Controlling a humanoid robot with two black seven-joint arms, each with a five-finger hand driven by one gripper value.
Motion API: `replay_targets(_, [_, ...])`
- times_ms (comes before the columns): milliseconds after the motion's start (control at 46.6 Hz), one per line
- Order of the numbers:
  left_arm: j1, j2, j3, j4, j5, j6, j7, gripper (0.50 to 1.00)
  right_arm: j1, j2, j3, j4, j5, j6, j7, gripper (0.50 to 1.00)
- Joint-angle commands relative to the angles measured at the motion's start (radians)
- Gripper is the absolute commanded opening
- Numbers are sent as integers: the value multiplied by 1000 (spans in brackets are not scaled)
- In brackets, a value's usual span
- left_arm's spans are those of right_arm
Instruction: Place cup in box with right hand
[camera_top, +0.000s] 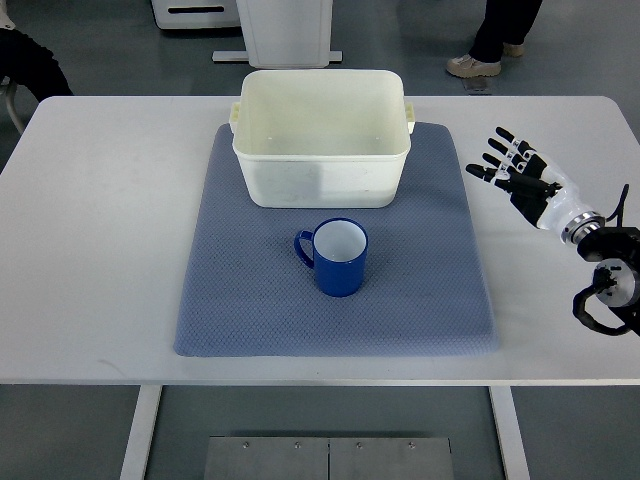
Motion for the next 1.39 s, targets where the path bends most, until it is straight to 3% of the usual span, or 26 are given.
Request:
replay_targets(0, [-1, 0, -1, 0, 0, 0, 0, 1000, 0, 0, 0, 0, 0, 0, 1, 1000])
replay_targets(1373, [-1, 0, 0, 0, 0, 0, 0, 1000, 3, 12, 6, -11, 0, 0, 5, 1000])
